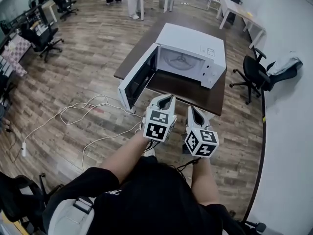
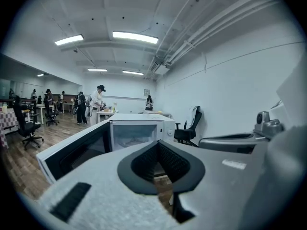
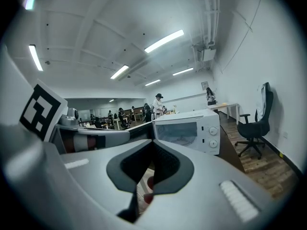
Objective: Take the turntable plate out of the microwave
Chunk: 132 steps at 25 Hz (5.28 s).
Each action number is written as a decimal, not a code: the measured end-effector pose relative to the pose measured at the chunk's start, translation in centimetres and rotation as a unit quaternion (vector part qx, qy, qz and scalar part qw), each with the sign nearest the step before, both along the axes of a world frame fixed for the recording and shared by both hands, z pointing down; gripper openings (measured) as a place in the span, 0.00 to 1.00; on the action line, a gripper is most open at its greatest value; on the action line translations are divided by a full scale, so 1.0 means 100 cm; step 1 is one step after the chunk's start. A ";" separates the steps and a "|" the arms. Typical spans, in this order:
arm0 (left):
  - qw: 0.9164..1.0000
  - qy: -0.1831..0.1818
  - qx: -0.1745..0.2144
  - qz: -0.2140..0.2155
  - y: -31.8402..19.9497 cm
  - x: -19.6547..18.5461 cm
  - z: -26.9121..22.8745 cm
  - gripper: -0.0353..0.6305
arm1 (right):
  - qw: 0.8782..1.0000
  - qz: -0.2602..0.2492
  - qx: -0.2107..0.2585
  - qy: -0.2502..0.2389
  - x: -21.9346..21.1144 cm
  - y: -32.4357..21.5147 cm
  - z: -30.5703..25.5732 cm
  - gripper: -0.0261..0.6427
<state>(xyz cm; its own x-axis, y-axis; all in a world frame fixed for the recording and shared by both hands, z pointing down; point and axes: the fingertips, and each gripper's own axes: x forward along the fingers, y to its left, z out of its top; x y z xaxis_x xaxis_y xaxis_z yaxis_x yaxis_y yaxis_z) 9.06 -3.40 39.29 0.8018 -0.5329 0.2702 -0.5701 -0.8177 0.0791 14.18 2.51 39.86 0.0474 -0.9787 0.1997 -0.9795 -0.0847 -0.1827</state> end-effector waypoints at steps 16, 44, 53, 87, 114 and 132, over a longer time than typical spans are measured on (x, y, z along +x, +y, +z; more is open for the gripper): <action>0.998 0.006 -0.061 0.011 -0.117 0.049 0.034 0.07 | 0.994 -0.009 -0.036 0.100 0.055 -0.126 0.018 0.05; 0.995 0.006 -0.080 -0.055 -0.183 0.062 0.063 0.06 | 0.727 -0.156 -0.216 0.633 0.171 -0.302 0.164 0.25; 0.991 0.005 -0.100 -0.089 -0.199 0.054 0.082 0.07 | 0.676 -0.185 -0.261 0.664 0.179 -0.333 0.199 0.30; 0.984 -0.010 -0.136 -0.114 -0.232 0.054 0.115 0.06 | 0.620 -0.168 -0.260 0.721 0.202 -0.379 0.226 0.25; 0.979 -0.031 -0.145 -0.137 -0.229 0.053 0.131 0.06 | 0.641 -0.183 -0.237 0.707 0.195 -0.390 0.235 0.09; 0.981 -0.024 -0.142 -0.132 -0.229 0.046 0.129 0.06 | 0.658 -0.197 -0.238 0.687 0.176 -0.369 0.228 0.08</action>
<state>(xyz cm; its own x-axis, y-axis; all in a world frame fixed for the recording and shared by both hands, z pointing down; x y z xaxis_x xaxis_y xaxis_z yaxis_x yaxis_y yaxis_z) 13.68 -26.30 52.22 0.6284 -0.6184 0.4720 -0.7679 -0.5902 0.2490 31.77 -34.39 62.64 0.2645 -0.8114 0.5213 -0.1548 0.4978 0.8534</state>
